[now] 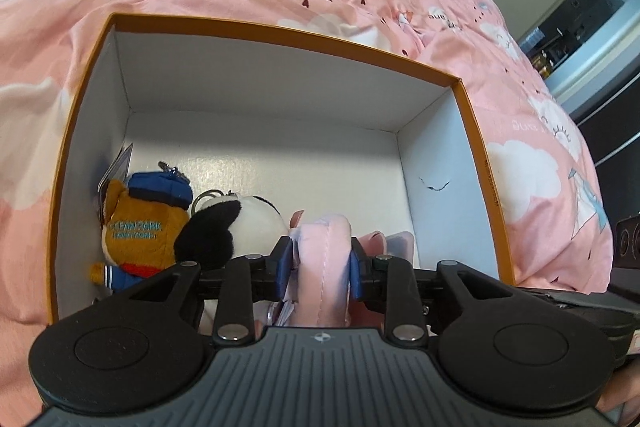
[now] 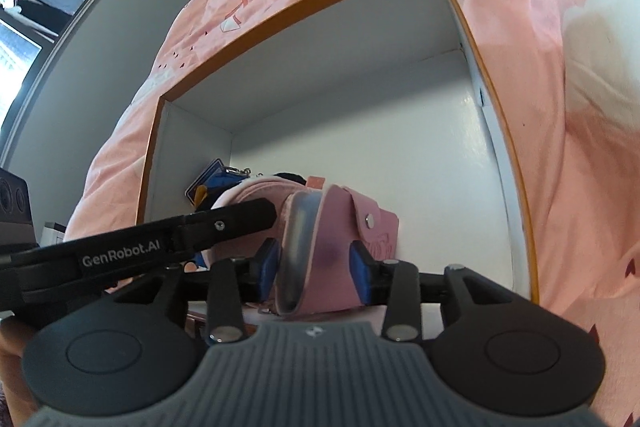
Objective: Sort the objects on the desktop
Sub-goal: 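Lower the pink cap into the box beside the plushes with the left gripper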
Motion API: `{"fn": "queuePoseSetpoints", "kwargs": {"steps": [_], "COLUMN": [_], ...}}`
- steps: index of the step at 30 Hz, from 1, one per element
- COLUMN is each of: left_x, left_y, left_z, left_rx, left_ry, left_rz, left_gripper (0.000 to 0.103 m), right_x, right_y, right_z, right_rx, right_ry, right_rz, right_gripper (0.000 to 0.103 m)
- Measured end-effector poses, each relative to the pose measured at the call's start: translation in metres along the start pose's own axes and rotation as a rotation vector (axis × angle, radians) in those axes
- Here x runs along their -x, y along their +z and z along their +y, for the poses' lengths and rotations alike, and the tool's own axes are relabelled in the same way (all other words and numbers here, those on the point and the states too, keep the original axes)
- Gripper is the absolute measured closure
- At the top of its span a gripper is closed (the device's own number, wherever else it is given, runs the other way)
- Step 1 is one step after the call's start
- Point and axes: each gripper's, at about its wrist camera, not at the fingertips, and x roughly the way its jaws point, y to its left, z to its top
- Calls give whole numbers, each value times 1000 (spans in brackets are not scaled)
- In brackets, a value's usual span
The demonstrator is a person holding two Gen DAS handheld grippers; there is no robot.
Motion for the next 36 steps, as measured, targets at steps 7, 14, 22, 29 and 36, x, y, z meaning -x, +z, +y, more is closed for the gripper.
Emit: {"fn": "queuePoseSetpoints", "kwargs": {"steps": [7, 14, 22, 29, 36], "left_x": [1, -1, 0, 8, 24], "left_y": [-4, -3, -5, -8, -12], "left_z": [3, -3, -7, -14, -21], "left_rx": [30, 18, -4, -38, -73], "left_ry": [-22, 13, 32, 62, 78], "left_rz": [-20, -23, -31, -84, -142], "left_gripper": [72, 72, 68, 47, 47], "right_x": [2, 8, 2, 8, 15], "right_y": [-7, -13, -16, -17, -21], "right_z": [-3, 1, 0, 6, 12], "right_rx": [-20, -23, -25, 4, 39], "right_ry": [20, 75, 47, 41, 16], "right_rz": [-40, -52, -80, -118, -139], "right_gripper": [72, 73, 70, 63, 60]}}
